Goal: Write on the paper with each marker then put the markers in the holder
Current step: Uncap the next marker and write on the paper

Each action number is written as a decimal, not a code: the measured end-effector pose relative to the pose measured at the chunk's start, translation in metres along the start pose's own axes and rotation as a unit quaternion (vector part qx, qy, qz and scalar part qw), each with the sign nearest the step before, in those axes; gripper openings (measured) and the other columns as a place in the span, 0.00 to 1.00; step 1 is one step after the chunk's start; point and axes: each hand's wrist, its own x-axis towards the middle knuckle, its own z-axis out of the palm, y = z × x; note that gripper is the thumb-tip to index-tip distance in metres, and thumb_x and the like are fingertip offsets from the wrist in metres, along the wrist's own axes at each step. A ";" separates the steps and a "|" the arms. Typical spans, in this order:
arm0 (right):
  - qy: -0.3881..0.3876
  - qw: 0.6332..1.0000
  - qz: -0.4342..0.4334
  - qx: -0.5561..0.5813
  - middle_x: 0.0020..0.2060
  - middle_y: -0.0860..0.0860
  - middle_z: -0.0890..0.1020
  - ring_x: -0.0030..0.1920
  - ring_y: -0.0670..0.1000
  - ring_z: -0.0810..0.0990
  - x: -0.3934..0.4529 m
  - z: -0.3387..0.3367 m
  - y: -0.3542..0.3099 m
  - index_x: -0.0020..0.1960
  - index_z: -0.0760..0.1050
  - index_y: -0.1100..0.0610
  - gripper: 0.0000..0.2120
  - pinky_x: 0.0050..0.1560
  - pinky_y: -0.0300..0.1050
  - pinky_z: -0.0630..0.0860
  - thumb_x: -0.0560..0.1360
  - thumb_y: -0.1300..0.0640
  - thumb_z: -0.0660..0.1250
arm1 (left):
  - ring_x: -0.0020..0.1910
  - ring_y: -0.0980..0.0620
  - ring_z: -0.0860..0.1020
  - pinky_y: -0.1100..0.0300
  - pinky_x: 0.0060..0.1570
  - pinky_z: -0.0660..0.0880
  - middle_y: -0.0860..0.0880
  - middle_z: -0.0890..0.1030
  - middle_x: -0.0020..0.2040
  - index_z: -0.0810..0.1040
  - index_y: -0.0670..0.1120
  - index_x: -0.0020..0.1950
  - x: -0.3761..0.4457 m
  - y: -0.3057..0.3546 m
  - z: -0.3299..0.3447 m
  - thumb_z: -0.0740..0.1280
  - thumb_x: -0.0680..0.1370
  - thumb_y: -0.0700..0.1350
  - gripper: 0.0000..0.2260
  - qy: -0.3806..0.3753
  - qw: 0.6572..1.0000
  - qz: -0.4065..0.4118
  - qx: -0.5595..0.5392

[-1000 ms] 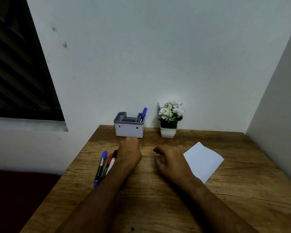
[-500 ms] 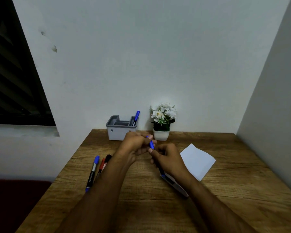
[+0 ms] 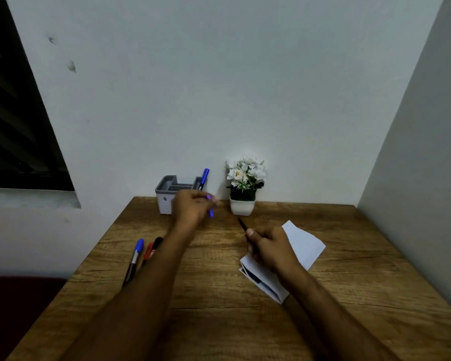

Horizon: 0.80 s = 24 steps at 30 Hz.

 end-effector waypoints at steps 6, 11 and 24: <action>0.038 0.998 -0.022 0.053 0.31 0.54 0.85 0.30 0.50 0.81 -0.004 -0.013 -0.001 0.40 0.86 0.62 0.15 0.35 0.43 0.76 0.82 0.57 0.69 | 0.46 0.58 0.79 0.65 0.45 0.74 0.51 0.84 0.48 0.83 0.48 0.52 -0.020 -0.044 0.035 0.77 0.70 0.49 0.13 -0.076 0.961 0.123 0.235; 0.053 0.996 -0.021 0.067 0.33 0.53 0.87 0.32 0.49 0.84 -0.007 -0.028 0.003 0.43 0.87 0.58 0.05 0.39 0.45 0.79 0.76 0.57 0.76 | 0.46 0.54 0.79 0.55 0.49 0.79 0.49 0.84 0.48 0.83 0.47 0.52 -0.024 -0.056 0.040 0.79 0.69 0.50 0.15 -0.086 0.947 0.124 0.285; 0.016 0.945 -0.008 0.326 0.49 0.63 0.88 0.44 0.55 0.88 -0.007 -0.048 0.005 0.61 0.80 0.65 0.12 0.45 0.45 0.86 0.85 0.67 0.58 | 0.44 0.63 0.83 0.69 0.45 0.78 0.53 0.87 0.47 0.86 0.46 0.55 -0.055 -0.042 0.053 0.80 0.67 0.39 0.17 -0.214 0.938 0.242 0.126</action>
